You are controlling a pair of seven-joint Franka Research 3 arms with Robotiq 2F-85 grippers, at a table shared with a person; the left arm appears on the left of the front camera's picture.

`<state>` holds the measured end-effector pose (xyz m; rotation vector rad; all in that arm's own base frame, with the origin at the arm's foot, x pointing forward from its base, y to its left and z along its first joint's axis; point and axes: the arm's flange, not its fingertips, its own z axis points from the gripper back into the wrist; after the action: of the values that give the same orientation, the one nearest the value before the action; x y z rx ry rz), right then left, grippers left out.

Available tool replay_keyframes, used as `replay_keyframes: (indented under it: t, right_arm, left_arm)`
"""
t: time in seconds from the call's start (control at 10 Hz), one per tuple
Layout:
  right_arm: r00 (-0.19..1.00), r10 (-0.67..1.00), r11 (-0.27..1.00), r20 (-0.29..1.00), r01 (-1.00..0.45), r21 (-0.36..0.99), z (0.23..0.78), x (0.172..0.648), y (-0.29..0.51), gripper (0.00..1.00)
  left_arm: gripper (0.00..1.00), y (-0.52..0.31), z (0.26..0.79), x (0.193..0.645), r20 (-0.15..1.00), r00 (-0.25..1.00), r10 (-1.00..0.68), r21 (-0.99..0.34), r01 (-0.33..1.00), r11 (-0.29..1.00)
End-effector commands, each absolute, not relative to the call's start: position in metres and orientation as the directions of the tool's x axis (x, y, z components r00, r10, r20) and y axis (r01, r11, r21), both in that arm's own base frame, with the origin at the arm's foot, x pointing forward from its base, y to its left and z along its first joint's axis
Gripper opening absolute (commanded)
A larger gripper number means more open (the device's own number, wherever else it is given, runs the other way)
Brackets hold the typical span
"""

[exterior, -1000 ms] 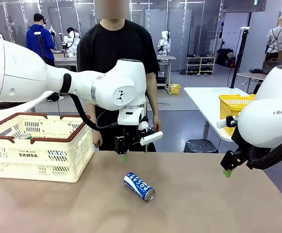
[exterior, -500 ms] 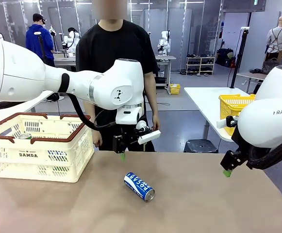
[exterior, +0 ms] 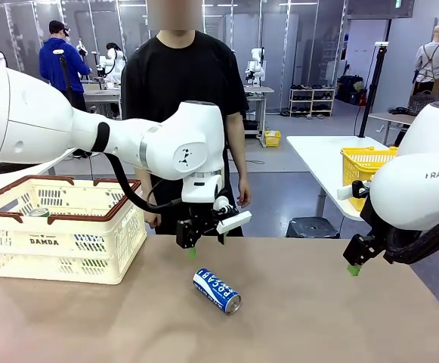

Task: Place the drinks into the Shopping basket.
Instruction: Pick up one drink and place it into the Shopping basket.

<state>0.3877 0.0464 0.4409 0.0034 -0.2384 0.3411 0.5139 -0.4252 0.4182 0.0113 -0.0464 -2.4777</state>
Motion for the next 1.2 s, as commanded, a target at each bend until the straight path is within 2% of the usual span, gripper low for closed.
replay_keyframes:
  t: [0.0,0.2,1.1]
  right_arm:
    - [0.914,0.334,0.942,0.231,-0.334,-0.038,0.439,0.386,0.045,1.0]
    - [0.914,0.334,0.942,0.231,-0.334,-0.038,0.439,0.386,0.045,1.0]
    - [0.914,0.334,0.942,0.231,-0.334,-0.038,0.439,0.386,0.045,1.0]
  left_arm:
    - [1.0,-0.42,0.404,0.49,0.022,-0.757,-0.653,0.089,0.652,-0.753]
    - [1.0,-0.422,0.391,0.485,-0.022,-0.728,-0.685,0.097,0.681,-0.726]
    - [1.0,-0.437,0.327,0.49,-0.009,-0.632,-0.775,0.117,0.769,-0.629]
